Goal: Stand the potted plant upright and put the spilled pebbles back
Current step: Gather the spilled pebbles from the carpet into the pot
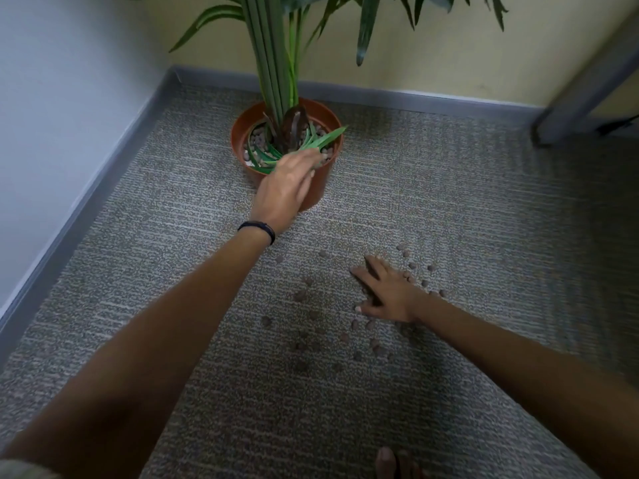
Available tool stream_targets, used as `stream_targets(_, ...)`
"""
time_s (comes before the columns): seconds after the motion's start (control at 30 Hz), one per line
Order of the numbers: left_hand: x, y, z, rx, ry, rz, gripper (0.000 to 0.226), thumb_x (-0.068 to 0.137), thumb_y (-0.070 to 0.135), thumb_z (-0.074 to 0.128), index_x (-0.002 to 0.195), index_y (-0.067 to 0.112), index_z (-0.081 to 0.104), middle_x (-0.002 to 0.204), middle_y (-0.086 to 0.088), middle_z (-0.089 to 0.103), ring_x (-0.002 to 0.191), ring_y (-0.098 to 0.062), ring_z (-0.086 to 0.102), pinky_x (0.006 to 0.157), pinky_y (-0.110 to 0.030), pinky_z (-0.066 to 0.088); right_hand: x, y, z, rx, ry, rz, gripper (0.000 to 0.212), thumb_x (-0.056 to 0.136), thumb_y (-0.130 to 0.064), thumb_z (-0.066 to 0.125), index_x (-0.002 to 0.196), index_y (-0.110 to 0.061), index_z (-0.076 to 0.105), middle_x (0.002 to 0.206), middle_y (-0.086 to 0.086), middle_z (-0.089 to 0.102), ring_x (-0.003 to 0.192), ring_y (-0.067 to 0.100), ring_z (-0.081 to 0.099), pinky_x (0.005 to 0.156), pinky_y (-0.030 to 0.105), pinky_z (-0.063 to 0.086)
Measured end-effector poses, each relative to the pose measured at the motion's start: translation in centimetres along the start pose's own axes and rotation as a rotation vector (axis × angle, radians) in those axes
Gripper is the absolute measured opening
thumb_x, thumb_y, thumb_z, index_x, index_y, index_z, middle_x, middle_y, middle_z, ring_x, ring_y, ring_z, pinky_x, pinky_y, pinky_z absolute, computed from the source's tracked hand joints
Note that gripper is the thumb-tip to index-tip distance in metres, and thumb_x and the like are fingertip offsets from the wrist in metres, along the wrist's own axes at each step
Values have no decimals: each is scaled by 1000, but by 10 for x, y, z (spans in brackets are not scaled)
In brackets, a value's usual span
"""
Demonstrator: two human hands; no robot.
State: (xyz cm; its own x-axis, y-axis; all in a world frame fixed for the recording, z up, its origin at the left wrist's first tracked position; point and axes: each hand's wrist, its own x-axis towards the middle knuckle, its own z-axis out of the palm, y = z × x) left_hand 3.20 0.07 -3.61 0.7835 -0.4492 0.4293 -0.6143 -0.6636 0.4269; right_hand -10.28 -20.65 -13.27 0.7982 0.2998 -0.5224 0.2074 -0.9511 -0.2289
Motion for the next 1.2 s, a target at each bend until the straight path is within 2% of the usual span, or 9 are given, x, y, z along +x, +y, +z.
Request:
stream_targets(0.13, -23, 14, 18, 125, -278, 397, 50, 86, -3, 57, 133, 10, 47, 141, -11, 47, 130, -26, 44, 112, -37, 32, -15, 5, 14, -4, 36, -95, 86, 87, -49, 55, 150, -25, 3, 159, 11, -6, 146, 33, -3, 118, 47, 13)
stream_targets(0.27, -63, 20, 39, 176, -577, 742, 42, 81, 0, 64, 122, 8, 58, 130, -15, 57, 112, -31, 58, 93, -41, 51, -20, 1, 22, -93, 40, -121, 75, 92, -44, 47, 150, -26, 3, 158, 16, -9, 146, 36, -6, 114, 50, 24)
stream_targets(0.37, -83, 17, 50, 143, -712, 835, 36, 87, 9, 56, 124, 13, 56, 129, -12, 58, 111, -30, 58, 89, -41, 53, -20, -5, 25, -158, 10, -143, 66, 97, -38, 41, 150, -26, 2, 157, 20, -12, 145, 38, -7, 109, 53, 36)
stream_targets(0.5, -97, -2, 63, 322, -929, 724, 48, 98, 30, 41, 144, 20, 30, 156, -10, 20, 142, -29, 20, 116, -41, 19, -25, -7, 31, -214, 1, -172, 64, 99, -33, 39, 150, -24, 1, 157, 17, -18, 146, 36, -8, 102, 53, 44)
stream_targets(0.6, -99, -17, 63, 416, -1012, 632, 57, 98, 40, 35, 149, 25, 13, 159, -4, -5, 145, -27, -7, 117, -45, 1, -28, -8, 33, -226, -3, -173, 67, 98, -14, 43, 149, -23, 2, 156, 13, -23, 146, 35, -9, 99, 54, 46)
stream_targets(0.77, -95, -20, 66, 414, -937, 460, 60, 99, 33, 38, 149, 26, 6, 158, -6, -13, 145, -30, -10, 117, -49, 4, -29, -11, 30, -255, 14, -177, 78, 90, 6, 48, 149, -21, 5, 157, 15, -19, 146, 37, -6, 103, 54, 42)
stream_targets(0.97, -89, -7, 77, 371, -980, 162, 58, 96, 12, 43, 146, 23, 15, 158, -6, -14, 145, -30, -4, 111, -60, 24, -22, -25, 23, -258, 91, -128, 57, 93, 2, 43, 144, -5, 19, 156, 23, 1, 142, 43, 17, 98, 52, 47)
stream_targets(1.1, -85, -2, 77, 391, -965, 212, 81, 78, -8, 64, 144, 11, 23, 157, -13, 7, 144, -30, 12, 114, -49, 26, -17, -33, 17, -274, 137, -117, 41, 95, 0, 38, 135, 2, 32, 148, 25, 20, 132, 42, 33, 94, 49, 49)
stream_targets(1.2, -80, -4, 78, 311, -882, 158, 71, 75, -4, 70, 138, 10, 40, 153, -9, 25, 139, -26, 27, 110, -44, 35, -14, -34, 16, -286, 154, -108, 36, 96, -4, 37, 131, 2, 37, 145, 25, 26, 128, 39, 37, 96, 46, 48)
